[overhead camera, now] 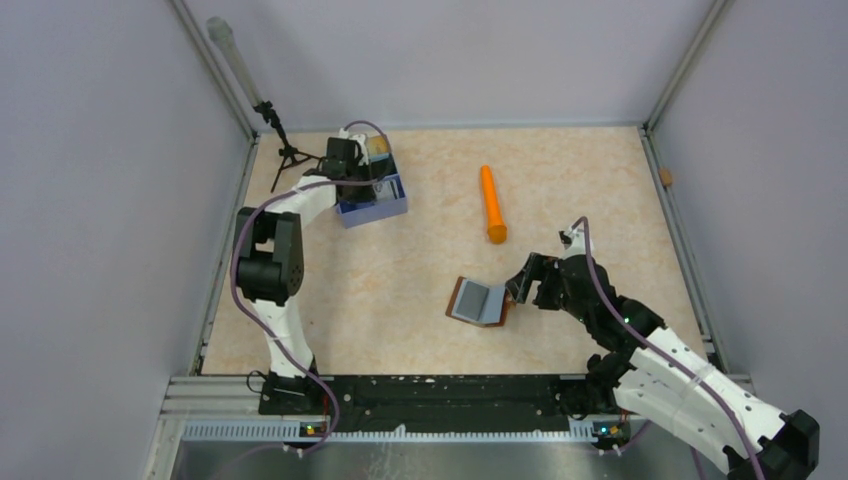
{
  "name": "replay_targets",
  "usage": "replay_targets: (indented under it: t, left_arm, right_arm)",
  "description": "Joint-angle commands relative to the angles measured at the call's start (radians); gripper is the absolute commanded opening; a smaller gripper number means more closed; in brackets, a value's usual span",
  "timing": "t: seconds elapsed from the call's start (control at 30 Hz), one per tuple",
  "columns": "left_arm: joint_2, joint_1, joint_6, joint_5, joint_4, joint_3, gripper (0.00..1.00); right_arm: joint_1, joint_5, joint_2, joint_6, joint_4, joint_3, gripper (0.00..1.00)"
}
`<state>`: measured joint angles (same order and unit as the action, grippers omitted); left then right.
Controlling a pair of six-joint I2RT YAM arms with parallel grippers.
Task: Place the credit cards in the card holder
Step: Pick up the credit card from the storage box.
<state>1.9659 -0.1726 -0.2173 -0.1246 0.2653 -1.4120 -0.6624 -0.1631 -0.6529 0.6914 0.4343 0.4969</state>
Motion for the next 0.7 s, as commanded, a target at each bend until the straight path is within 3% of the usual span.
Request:
replay_targets:
  t: [0.0,0.67]
  left_arm:
    - [-0.051,0.032,0.015,0.017,-0.057,0.045,0.03]
    - [-0.339,0.065,0.047,-0.062,-0.176,0.239,0.0]
  right_arm:
    - [0.012,0.0,0.015,0.006,-0.023,-0.001,0.8]
    - [0.012,-0.001,0.034,0.006,-0.015,0.0,0.8]
